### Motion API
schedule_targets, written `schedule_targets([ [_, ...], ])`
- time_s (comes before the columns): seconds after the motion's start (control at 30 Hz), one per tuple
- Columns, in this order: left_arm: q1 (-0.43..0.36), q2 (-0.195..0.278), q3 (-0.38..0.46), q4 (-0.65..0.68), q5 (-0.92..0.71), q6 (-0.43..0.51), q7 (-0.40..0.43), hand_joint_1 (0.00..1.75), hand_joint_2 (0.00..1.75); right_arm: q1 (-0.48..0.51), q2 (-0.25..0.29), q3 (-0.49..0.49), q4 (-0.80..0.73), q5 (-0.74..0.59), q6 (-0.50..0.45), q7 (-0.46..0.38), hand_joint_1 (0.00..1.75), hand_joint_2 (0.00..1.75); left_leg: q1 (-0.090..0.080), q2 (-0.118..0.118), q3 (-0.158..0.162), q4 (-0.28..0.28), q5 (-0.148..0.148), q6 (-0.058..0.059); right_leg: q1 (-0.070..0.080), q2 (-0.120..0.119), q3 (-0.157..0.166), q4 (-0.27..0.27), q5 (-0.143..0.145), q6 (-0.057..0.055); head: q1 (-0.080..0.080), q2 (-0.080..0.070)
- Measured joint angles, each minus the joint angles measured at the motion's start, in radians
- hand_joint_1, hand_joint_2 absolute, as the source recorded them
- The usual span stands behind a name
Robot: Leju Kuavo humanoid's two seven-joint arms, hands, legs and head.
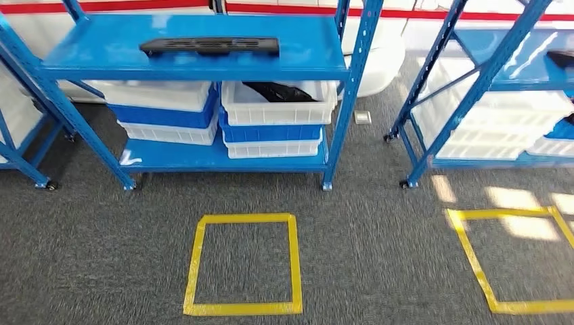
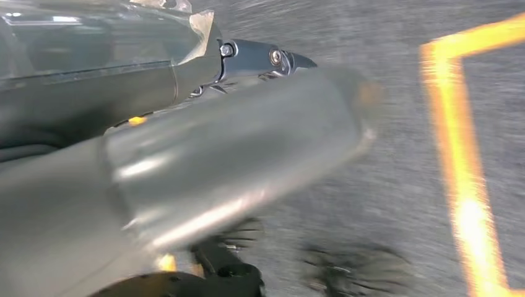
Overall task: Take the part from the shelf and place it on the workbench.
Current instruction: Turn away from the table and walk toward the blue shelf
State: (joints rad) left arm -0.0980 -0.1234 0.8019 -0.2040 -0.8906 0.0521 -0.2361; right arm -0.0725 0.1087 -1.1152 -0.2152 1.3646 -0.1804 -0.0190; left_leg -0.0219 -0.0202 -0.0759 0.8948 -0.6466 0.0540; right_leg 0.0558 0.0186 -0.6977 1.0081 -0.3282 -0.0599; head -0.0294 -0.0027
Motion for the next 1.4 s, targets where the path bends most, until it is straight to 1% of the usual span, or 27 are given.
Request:
schedule_targets([
  [0.03,-0.007,0.000,0.000,-0.001,0.000,0.000,0.000,0.00,0.00,-0.009,0.001,0.000,0.000,0.000,0.000,-0.001,0.00,1.75,0.002,0.005,-0.062,0.110,0.006,-0.006,-0.004,0.002,0.026,0.000,-0.025,-0.012,0.001,0.000],
  [0.1,-0.011,0.000,-0.001,-0.001,-0.001,0.000,0.000,0.00,0.00,-0.014,0.002,0.000,-0.001,0.000,0.000,-0.001,0.00,1.75,0.010,0.011,-0.222,0.299,-0.051,-0.022,-0.012,0.006,0.079,-0.006,-0.076,-0.025,-0.001,0.000],
  [0.17,-0.003,0.002,-0.001,0.000,-0.001,0.000,0.001,0.00,0.00,-0.008,0.004,0.000,-0.001,-0.001,0.000,-0.001,0.00,1.75,0.017,0.012,-0.370,0.362,-0.149,-0.040,-0.021,0.014,0.141,-0.013,-0.126,-0.019,-0.002,0.000],
  [0.2,0.004,0.004,-0.001,0.000,-0.001,0.000,0.001,0.00,0.00,-0.002,0.005,0.000,-0.001,-0.001,0.000,0.000,0.00,1.75,0.020,0.013,-0.436,0.358,-0.174,-0.045,-0.026,0.018,0.174,-0.017,-0.151,-0.014,-0.002,0.000],
  [0.23,0.011,0.005,-0.001,0.000,-0.001,0.000,0.002,0.00,0.00,0.004,0.006,0.000,0.000,-0.001,0.000,0.000,0.00,1.75,0.021,0.013,-0.496,0.337,-0.165,-0.048,-0.031,0.021,0.208,-0.022,-0.177,-0.008,-0.003,0.000],
  [0.27,0.019,0.007,-0.001,0.001,0.000,0.000,0.002,0.00,0.00,0.010,0.008,0.000,0.000,-0.001,0.000,0.000,0.00,1.75,0.022,0.014,-0.552,0.300,-0.102,-0.047,-0.035,0.023,0.239,-0.027,-0.202,-0.003,-0.003,0.000],
  [0.33,0.036,0.011,0.000,0.004,-0.001,0.000,0.002,0.00,0.00,0.022,0.012,0.000,0.003,-0.001,0.000,0.000,0.00,1.75,0.020,0.014,-0.628,0.204,0.130,-0.039,-0.035,0.027,0.291,-0.034,-0.251,0.007,-0.003,0.000],
  [0.37,0.042,0.013,0.000,0.005,-0.001,0.000,0.003,0.00,0.00,0.025,0.014,0.000,0.004,-0.002,0.000,0.000,0.00,1.75,0.019,0.014,-0.641,0.172,0.225,-0.033,-0.032,0.030,0.313,-0.039,-0.274,0.014,-0.002,0.000],
  [0.4,0.045,0.015,0.000,0.006,-0.001,0.000,0.003,0.00,0.00,0.026,0.015,-0.001,0.005,-0.002,0.000,0.000,0.00,1.75,0.016,0.012,-0.638,0.155,0.275,-0.028,-0.031,0.032,0.339,-0.043,-0.290,0.021,-0.002,0.000],
  [0.47,0.033,0.013,0.000,0.006,0.000,0.001,0.005,0.00,0.00,0.016,0.012,-0.001,0.005,-0.002,0.000,0.001,0.00,1.75,0.016,0.010,-0.603,0.149,0.263,-0.018,-0.026,0.030,0.349,-0.011,-0.279,0.046,-0.003,0.000],
  [0.5,0.024,0.010,0.000,0.006,0.000,0.002,0.006,0.00,0.00,0.009,0.010,0.000,0.004,-0.001,0.000,0.001,0.00,1.75,0.019,0.010,-0.583,0.137,0.253,-0.011,-0.028,0.023,0.327,0.043,-0.255,0.060,-0.005,0.000],
  [0.57,0.011,0.008,0.000,0.006,0.000,0.003,0.008,0.00,0.00,-0.004,0.009,0.000,0.004,0.000,-0.001,0.002,0.00,1.75,0.030,0.010,-0.537,0.104,0.235,-0.003,-0.032,0.007,0.231,0.187,-0.230,0.075,-0.002,0.000],
  [0.63,0.008,0.008,0.000,0.005,0.000,0.003,0.011,0.00,0.00,-0.009,0.009,0.000,0.004,0.000,0.000,0.004,0.00,1.75,0.037,0.010,-0.485,0.074,0.212,-0.004,-0.044,-0.003,0.140,0.269,-0.285,0.070,0.001,0.000],
  [0.7,0.009,0.006,0.001,0.005,0.000,0.003,0.015,0.00,0.00,-0.007,0.008,0.000,0.004,0.000,0.001,0.008,0.00,1.75,0.047,0.006,-0.432,0.056,0.184,-0.014,-0.061,-0.006,0.086,0.255,-0.364,0.075,0.002,0.000],
  [0.73,0.009,0.006,0.001,0.005,0.000,0.003,0.016,0.00,0.00,-0.006,0.007,0.000,0.004,0.000,0.002,0.008,0.00,1.75,0.054,0.004,-0.409,0.052,0.167,-0.021,-0.070,-0.008,0.072,0.219,-0.376,0.088,0.002,0.000],
  [0.77,0.010,0.005,0.001,0.005,0.000,0.003,0.017,0.00,0.00,-0.005,0.007,0.000,0.004,0.000,0.002,0.009,0.00,1.75,0.061,0.002,-0.386,0.051,0.149,-0.029,-0.080,-0.012,0.063,0.167,-0.354,0.108,0.004,0.000],
  [0.83,0.012,0.006,0.002,0.005,0.000,0.003,0.019,0.00,0.00,-0.001,0.008,0.000,0.006,0.001,0.004,0.011,0.00,1.75,0.067,0.000,-0.354,0.054,0.113,-0.046,-0.096,-0.030,0.053,0.054,-0.217,0.153,0.012,0.000],
  [0.87,0.013,0.006,0.002,0.005,-0.001,0.002,0.019,0.00,0.00,0.000,0.009,0.000,0.007,0.001,0.006,0.012,0.00,1.75,0.065,0.000,-0.344,0.054,0.096,-0.056,-0.096,-0.042,0.054,0.021,-0.152,0.162,0.018,0.000],
  [0.9,0.015,0.006,0.003,0.006,-0.001,0.003,0.020,0.00,0.00,-0.001,0.009,0.000,0.008,0.001,0.007,0.014,0.00,1.75,0.063,0.001,-0.335,0.054,0.080,-0.065,-0.093,-0.050,0.054,0.006,-0.107,0.160,0.019,0.000],
  [0.93,0.014,0.006,0.003,0.005,-0.002,0.003,0.020,0.00,0.00,-0.003,0.009,0.000,0.008,0.001,0.009,0.016,0.00,1.75,0.062,0.004,-0.317,0.054,0.067,-0.072,-0.091,-0.054,0.058,0.007,-0.096,0.142,0.018,0.000],
  [1.03,0.010,0.005,0.003,0.005,-0.006,0.002,0.022,0.00,0.00,-0.010,0.007,0.000,0.006,-0.001,0.009,0.019,0.00,1.75,0.070,0.016,-0.297,0.081,0.044,-0.085,-0.096,-0.040,0.090,0.010,-0.108,0.087,0.009,0.000],
  [1.07,0.007,0.004,0.003,0.005,-0.007,0.001,0.023,0.00,0.00,-0.013,0.006,0.000,0.006,-0.001,0.009,0.019,0.00,1.75,0.071,0.018,-0.322,0.129,0.027,-0.085,-0.093,-0.037,0.101,0.010,-0.115,0.075,0.006,0.000],
  [1.13,0.003,0.003,0.002,0.005,-0.009,0.001,0.025,0.00,0.00,-0.017,0.005,0.000,0.006,-0.002,0.009,0.019,0.00,1.75,0.067,0.018,-0.413,0.275,-0.033,-0.083,-0.082,-0.034,0.117,0.009,-0.131,0.055,0.003,0.000],
  [1.2,0.004,0.002,0.003,0.005,-0.009,0.001,0.028,0.00,0.00,-0.018,0.005,0.000,0.006,-0.001,0.009,0.019,0.00,1.75,0.062,0.018,-0.497,0.358,-0.069,-0.078,-0.069,-0.027,0.137,0.009,-0.150,0.043,0.003,0.000],
  [1.23,0.004,0.002,0.003,0.005,-0.009,0.002,0.030,0.00,0.00,-0.018,0.004,0.000,0.006,-0.001,0.009,0.019,0.00,1.75,0.058,0.018,-0.519,0.351,-0.054,-0.071,-0.064,-0.023,0.149,0.009,-0.159,0.040,0.002,0.000],
  [1.33,0.005,0.004,0.003,0.005,-0.010,0.003,0.034,0.00,0.00,-0.016,0.006,0.000,0.006,0.001,0.012,0.020,0.00,1.75,0.040,0.018,-0.530,0.210,0.099,-0.038,-0.055,-0.016,0.180,0.008,-0.186,0.042,0.005,0.000],
  [1.4,0.005,0.005,0.003,0.005,-0.013,0.004,0.036,0.00,0.00,-0.017,0.007,0.000,0.007,0.001,0.015,0.023,0.00,1.75,0.026,0.017,-0.528,0.156,0.162,-0.021,-0.052,-0.012,0.187,0.005,-0.198,0.049,0.009,0.000],
])
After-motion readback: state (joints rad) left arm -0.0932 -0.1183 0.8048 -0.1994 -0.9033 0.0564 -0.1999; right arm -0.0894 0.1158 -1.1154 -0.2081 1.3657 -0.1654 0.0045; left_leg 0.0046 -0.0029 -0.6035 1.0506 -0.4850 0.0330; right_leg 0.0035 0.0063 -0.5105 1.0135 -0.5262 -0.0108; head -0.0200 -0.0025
